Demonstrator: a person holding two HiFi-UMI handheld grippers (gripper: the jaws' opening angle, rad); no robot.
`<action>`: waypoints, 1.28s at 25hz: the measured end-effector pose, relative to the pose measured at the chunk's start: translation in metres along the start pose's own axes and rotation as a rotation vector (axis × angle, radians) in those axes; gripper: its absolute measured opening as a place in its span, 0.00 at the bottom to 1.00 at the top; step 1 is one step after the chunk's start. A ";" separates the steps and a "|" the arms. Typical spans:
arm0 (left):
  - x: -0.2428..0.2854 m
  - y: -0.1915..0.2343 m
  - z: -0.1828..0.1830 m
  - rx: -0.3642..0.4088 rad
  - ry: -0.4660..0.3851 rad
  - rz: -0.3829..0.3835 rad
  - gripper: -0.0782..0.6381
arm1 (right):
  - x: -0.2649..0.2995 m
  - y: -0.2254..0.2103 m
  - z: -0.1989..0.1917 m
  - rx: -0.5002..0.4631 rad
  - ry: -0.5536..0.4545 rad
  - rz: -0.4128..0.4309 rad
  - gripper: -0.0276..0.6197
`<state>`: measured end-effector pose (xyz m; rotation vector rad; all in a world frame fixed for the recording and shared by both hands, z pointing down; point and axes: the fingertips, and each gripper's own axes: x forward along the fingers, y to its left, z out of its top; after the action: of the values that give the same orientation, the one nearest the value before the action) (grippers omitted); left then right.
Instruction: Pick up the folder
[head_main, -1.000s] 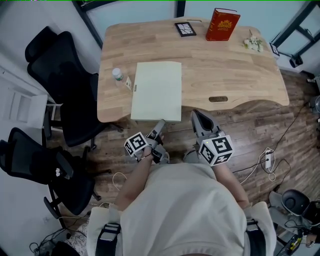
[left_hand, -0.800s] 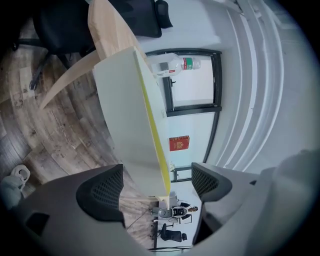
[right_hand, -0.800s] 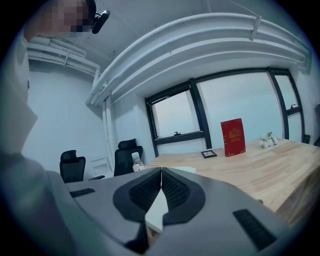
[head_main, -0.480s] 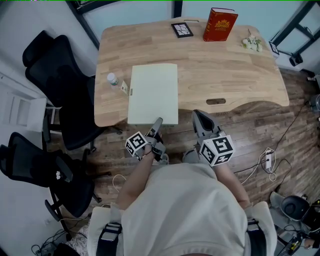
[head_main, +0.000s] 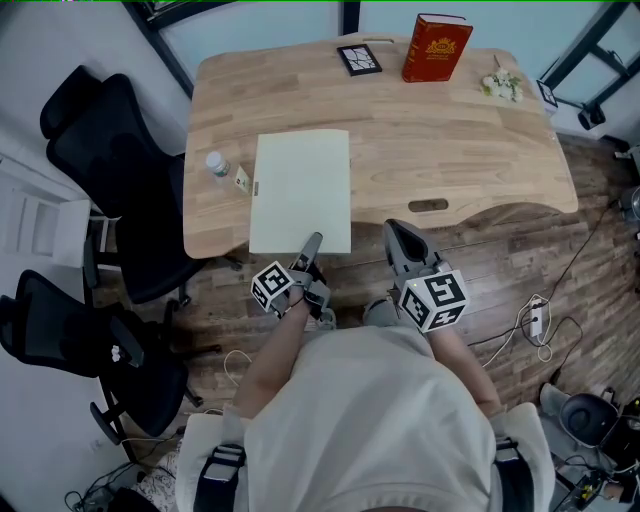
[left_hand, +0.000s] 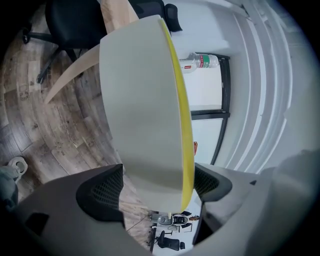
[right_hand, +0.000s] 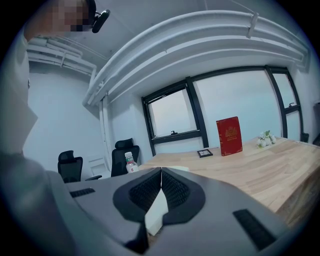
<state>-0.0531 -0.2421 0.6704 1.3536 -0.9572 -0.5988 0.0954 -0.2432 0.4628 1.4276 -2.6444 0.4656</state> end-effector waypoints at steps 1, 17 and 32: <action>0.002 0.001 0.000 -0.002 -0.003 0.002 0.67 | 0.000 -0.001 0.000 -0.001 0.002 0.000 0.07; 0.029 -0.007 0.018 -0.087 -0.132 -0.082 0.67 | 0.009 -0.026 0.001 -0.025 0.032 0.021 0.07; 0.030 -0.002 0.018 -0.108 -0.132 -0.058 0.59 | 0.010 -0.031 0.002 -0.029 0.035 0.034 0.07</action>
<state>-0.0526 -0.2768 0.6744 1.2612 -0.9805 -0.7809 0.1153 -0.2681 0.4701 1.3565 -2.6406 0.4499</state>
